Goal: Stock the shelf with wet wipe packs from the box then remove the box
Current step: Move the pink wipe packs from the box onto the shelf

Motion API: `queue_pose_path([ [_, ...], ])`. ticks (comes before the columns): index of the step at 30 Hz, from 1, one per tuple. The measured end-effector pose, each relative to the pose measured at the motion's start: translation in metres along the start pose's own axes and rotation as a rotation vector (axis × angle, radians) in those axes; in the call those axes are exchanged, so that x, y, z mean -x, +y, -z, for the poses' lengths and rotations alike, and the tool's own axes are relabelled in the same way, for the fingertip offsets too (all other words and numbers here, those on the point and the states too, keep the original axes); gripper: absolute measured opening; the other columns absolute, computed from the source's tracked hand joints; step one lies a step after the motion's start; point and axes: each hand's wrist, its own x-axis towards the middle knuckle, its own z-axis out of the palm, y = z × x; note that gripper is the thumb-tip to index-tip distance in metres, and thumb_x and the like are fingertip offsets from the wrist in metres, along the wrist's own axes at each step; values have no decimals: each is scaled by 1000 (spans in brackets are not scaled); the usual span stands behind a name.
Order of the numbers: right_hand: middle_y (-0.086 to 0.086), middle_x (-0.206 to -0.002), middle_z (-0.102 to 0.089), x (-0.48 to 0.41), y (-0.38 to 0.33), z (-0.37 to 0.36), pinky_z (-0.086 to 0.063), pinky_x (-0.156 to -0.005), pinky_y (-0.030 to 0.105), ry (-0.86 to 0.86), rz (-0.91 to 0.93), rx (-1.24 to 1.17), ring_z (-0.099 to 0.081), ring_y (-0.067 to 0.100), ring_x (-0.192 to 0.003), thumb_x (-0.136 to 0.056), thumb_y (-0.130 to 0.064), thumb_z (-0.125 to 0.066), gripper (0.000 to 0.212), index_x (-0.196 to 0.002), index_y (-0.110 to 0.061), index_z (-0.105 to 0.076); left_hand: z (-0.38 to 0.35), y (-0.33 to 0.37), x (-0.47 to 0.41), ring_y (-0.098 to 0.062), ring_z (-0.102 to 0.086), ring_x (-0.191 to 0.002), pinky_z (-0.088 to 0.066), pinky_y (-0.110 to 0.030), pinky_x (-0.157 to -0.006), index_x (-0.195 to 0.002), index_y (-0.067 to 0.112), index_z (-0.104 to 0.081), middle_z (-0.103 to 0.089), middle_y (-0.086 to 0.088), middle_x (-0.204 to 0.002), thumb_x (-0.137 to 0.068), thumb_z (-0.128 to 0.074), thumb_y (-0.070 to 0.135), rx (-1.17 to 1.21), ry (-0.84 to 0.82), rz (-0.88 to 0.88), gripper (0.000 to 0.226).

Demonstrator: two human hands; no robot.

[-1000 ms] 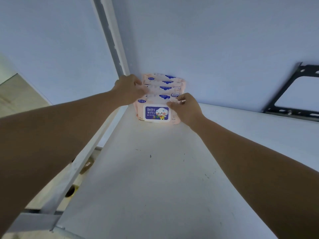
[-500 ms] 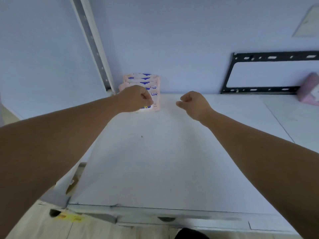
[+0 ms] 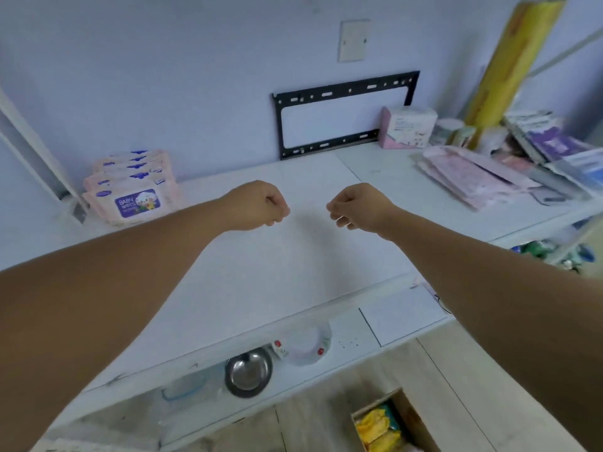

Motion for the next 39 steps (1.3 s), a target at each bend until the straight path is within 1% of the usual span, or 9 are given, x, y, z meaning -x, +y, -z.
queue_pose_path([
  [4, 7, -94, -79, 59, 57, 67, -60, -84, 40, 65, -72, -21, -71, 16, -76, -95, -24, -66, 22, -100, -3, -70, -60, 77, -12, -12, -73, -85, -55, -31, -79, -94, 19, -71, -76, 7, -89, -92, -67, 34, -10, -78, -74, 15],
  [8, 6, -91, -79, 126, 130, 132, -58, -66, 32, 139, -150, 39, -71, 14, -70, -95, -24, -66, 21, -97, -4, -71, -137, 158, -7, -10, -72, -84, -54, -28, -73, -92, 21, -70, -76, 8, -90, -92, -67, 33, -45, -168, -156, 12],
  [10, 6, -89, -78, 157, 169, 156, -58, -67, 31, 171, -191, 44, -71, 14, -68, -96, -24, -66, 21, -97, -4, -71, -180, 190, 0, -10, -73, -81, -56, -32, -78, -90, 22, -71, -76, 7, -88, -91, -67, 30, -62, -229, -195, 9],
  [16, 9, -93, -78, 245, 274, 171, -58, -66, 33, 138, -320, 14, -70, 15, -70, -96, -23, -65, 19, -92, -6, -70, -291, 237, 36, -13, -73, -86, -57, -35, -78, -96, 17, -69, -76, 2, -90, -92, -67, 32, -119, -398, -216, 16],
  [22, 1, -90, -79, 298, 349, 154, -62, -80, 41, 67, -492, -47, -76, 17, -85, -94, -27, -67, 19, -100, -10, -71, -364, 229, 54, -17, -72, -86, -57, -36, -73, -91, 23, -69, -73, 2, -86, -89, -68, 34, -247, -577, -173, 11],
  [28, 1, -89, -79, 324, 403, 114, -57, -67, 28, 0, -652, -86, -76, 16, -84, -92, -26, -68, 15, -98, -12, -73, -428, 190, 63, -13, -66, -82, -52, -29, -72, -89, 24, -69, -71, 4, -88, -91, -66, 31, -271, -724, -105, 8],
  [31, 0, -87, -79, 329, 429, 90, -57, -69, 28, -64, -721, -102, -76, 17, -83, -93, -23, -67, 14, -98, -12, -72, -462, 161, 69, -11, -64, -90, -47, -27, -82, -90, 23, -70, -68, 7, -84, -91, -65, 34, -245, -777, -28, 13],
  [35, 1, -85, -80, 323, 466, 58, -56, -66, 26, -76, -785, -143, -77, 17, -82, -90, -19, -66, 10, -94, -14, -74, -507, 114, 69, -15, -72, -87, -51, -26, -73, -95, 21, -71, -76, 0, -89, -92, -67, 36, -191, -830, 88, 16],
  [39, -2, -80, -77, 308, 512, 16, -55, -64, 25, -113, -821, -116, -73, 15, -77, -89, -24, -68, 10, -92, -16, -74, -556, 52, 62, -16, -74, -84, -58, -38, -87, -92, 22, -70, -77, 0, -90, -89, -70, 39, -149, -861, 166, 17],
])
